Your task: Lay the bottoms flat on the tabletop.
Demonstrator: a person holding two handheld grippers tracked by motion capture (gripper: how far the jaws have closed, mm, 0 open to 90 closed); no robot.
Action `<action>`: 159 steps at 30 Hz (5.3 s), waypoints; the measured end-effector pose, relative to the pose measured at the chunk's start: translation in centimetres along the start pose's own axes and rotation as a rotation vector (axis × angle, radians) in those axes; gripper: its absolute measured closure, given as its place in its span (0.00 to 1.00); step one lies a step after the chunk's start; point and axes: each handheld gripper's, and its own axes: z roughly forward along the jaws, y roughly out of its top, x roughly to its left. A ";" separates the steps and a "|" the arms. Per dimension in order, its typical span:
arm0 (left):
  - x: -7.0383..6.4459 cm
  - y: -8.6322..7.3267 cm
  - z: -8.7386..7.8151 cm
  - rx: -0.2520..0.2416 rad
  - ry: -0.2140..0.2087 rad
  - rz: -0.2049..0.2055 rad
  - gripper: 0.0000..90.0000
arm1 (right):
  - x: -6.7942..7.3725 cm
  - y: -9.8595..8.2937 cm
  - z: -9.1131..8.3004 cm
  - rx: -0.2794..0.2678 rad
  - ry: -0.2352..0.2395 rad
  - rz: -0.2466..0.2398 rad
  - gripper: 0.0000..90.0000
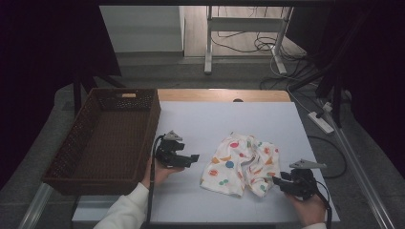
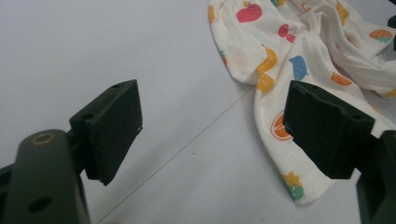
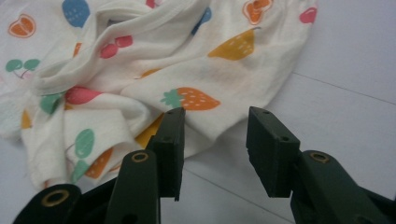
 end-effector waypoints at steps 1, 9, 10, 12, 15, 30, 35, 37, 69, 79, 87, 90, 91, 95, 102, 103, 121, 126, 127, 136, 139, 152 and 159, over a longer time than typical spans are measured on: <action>0.0 0.0 0.0 0.000 0.000 0.001 0.21 | -0.1 0.0 0.1 0.002 0.000 0.003 0.63; 0.0 0.0 0.0 0.000 0.000 0.001 0.21 | -0.3 0.0 1.4 0.039 0.020 -0.014 0.75; 0.0 0.0 0.0 0.001 0.000 0.001 0.21 | -0.3 0.0 1.5 0.037 0.018 -0.026 0.80; -0.1 0.0 0.0 0.002 0.000 0.002 0.21 | -0.2 0.2 1.6 0.035 0.019 -0.043 0.90; 0.0 0.0 0.0 0.000 0.000 0.002 0.21 | -0.2 0.5 1.2 0.023 0.027 -0.047 0.97; -0.1 0.1 0.0 -0.001 -0.002 0.001 0.21 | -1.2 1.9 -5.5 -0.123 -0.054 -0.060 0.98; 0.0 0.1 0.0 -0.001 -0.003 0.002 0.21 | -1.5 1.8 -4.3 -0.064 -0.051 -0.052 0.98; 0.0 0.1 0.0 0.000 -0.004 0.000 0.21 | -1.8 1.6 -3.4 -0.020 -0.050 -0.046 0.98; 0.0 -0.1 0.4 0.017 0.001 0.007 0.21 | -6.8 6.9 5.3 0.070 -0.004 0.051 0.61; -0.1 -0.1 0.4 0.017 0.002 0.006 0.21 | -5.5 7.1 6.9 0.120 -0.025 -0.036 0.69; 0.1 -0.2 0.4 0.020 0.004 0.007 0.21 | -5.0 8.1 6.9 0.085 -0.037 -0.086 0.92; 0.1 -0.2 0.4 0.019 0.006 0.004 0.21 | -5.0 9.0 6.5 0.061 -0.060 -0.099 0.92; 0.1 -0.2 0.4 0.019 0.006 0.003 0.21 | -5.0 9.3 6.4 0.051 -0.061 -0.107 0.93; 0.1 -0.2 0.3 0.017 0.007 0.002 0.21 | -5.2 11.0 6.3 0.016 -0.081 -0.116 0.93; 0.2 -0.3 0.3 0.019 0.007 0.001 0.21 | -5.5 13.7 7.1 -0.022 -0.107 -0.113 0.93; 0.3 -0.3 0.3 0.020 0.008 0.002 0.21 | -5.6 14.0 7.3 -0.023 -0.109 -0.111 0.93; 0.5 -0.5 0.3 0.024 0.010 -0.004 0.21 | -7.3 15.7 8.3 -0.090 -0.062 0.000 0.62; 0.4 -0.5 0.3 0.022 0.006 -0.005 0.21 | -6.2 14.3 5.9 -0.108 -0.032 -0.027 0.61; 0.4 -0.5 0.3 0.021 0.005 -0.005 0.21 | -5.9 13.8 5.4 -0.109 -0.025 -0.033 0.61; 0.1 -0.5 0.3 0.023 -0.003 0.003 0.21 | -3.7 9.0 2.1 -0.096 0.043 -0.061 0.60; 0.1 -0.5 0.3 0.022 -0.002 0.003 0.21 | -3.2 7.4 1.6 -0.087 0.060 -0.068 0.60; 0.1 -0.5 0.3 0.023 0.003 -0.002 0.21 | -2.1 2.9 0.1 -0.051 0.119 -0.087 0.60; 0.2 -0.5 0.2 0.018 0.004 -0.002 0.21 | -1.1 1.6 -0.7 -0.006 0.127 -0.113 0.62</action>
